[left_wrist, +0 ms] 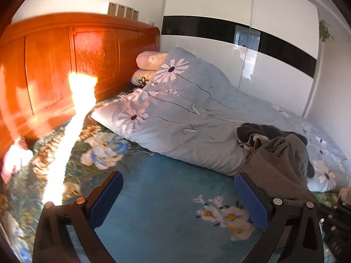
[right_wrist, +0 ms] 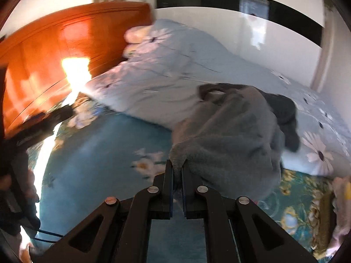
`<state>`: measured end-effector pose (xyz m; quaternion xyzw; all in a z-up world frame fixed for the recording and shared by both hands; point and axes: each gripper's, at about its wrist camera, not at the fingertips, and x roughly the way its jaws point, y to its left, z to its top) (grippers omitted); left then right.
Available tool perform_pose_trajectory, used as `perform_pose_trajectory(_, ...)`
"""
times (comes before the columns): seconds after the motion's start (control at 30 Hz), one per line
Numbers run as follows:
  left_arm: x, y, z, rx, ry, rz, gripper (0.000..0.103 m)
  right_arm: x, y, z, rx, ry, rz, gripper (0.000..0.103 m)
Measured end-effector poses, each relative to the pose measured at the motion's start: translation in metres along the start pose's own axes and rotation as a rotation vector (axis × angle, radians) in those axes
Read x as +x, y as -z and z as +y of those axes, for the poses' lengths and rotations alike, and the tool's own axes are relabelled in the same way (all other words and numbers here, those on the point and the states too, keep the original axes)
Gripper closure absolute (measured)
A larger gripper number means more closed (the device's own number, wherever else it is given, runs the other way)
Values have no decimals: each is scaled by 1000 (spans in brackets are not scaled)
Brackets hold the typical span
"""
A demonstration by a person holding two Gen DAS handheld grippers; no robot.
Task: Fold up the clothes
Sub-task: 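Grasp the grey sweatshirt with the right gripper and pull it off the heap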
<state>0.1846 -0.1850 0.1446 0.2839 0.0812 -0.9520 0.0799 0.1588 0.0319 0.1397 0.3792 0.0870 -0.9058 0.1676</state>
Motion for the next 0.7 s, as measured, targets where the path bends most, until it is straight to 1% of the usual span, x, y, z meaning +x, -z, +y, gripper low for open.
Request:
perform_pose_trajectory(0.13, -13, -5, 1, 33, -17, 6, 0, 3, 9, 37, -18, -110, 10, 97)
perform_pose_trajectory(0.17, -15, -6, 1, 44, -18, 12, 0, 7, 12, 43, -37, -112, 16, 97)
perform_pose_trajectory(0.23, -15, -6, -5, 79, -24, 34, 0, 14, 18, 42, -37, -116, 30, 96)
perform_pose_trajectory(0.3, -14, -5, -14, 130, -38, 52, 0, 11, 22, 30, 14, -115, 16, 93)
perform_pose_trajectory(0.33, -15, -4, -20, 151, -44, 52, 0, 8, 25, 21, 34, -118, 10, 88)
perform_pose_trajectory(0.4, -14, -1, -30, 178, -36, 65, 0, -1, 30, 1, 71, -123, -2, 85)
perform_pose_trajectory(0.47, -10, 2, -45, 215, -18, 94, 0, -5, 32, -13, 74, -102, -7, 83)
perform_pose_trajectory(0.5, -7, 2, -54, 240, -3, 106, 0, -10, 33, -22, 81, -97, -11, 78)
perform_pose_trajectory(0.53, -5, 3, -63, 264, 13, 116, 0, -14, 36, -35, 108, -95, -19, 69)
perform_pose_trajectory(0.6, 1, -1, -85, 319, 74, 114, 0, -20, 48, -62, 193, -85, -23, 60)
perform_pose_trajectory(0.7, 21, -11, -123, 433, 189, 113, 0, -15, 69, -107, 349, -45, 9, 59)
